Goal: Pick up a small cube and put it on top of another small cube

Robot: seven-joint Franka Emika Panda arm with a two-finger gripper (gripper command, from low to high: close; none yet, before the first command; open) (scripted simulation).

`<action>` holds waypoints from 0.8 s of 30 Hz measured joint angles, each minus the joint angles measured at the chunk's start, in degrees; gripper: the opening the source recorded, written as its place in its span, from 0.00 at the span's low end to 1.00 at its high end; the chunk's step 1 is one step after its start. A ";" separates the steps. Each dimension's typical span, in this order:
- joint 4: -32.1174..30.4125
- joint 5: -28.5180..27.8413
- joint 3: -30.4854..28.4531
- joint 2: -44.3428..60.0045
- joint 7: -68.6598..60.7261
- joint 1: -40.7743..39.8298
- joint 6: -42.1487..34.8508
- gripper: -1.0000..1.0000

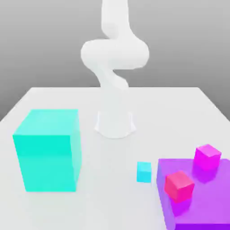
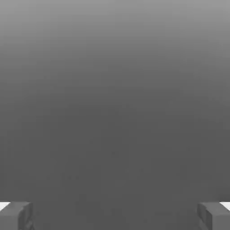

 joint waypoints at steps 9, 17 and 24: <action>-14.63 -0.85 -5.09 15.60 -24.49 11.02 13.14 0.50; -27.15 -1.35 -7.74 28.85 -45.43 19.31 24.33 0.50; -34.91 -0.41 -7.71 39.69 -60.45 23.60 33.41 0.50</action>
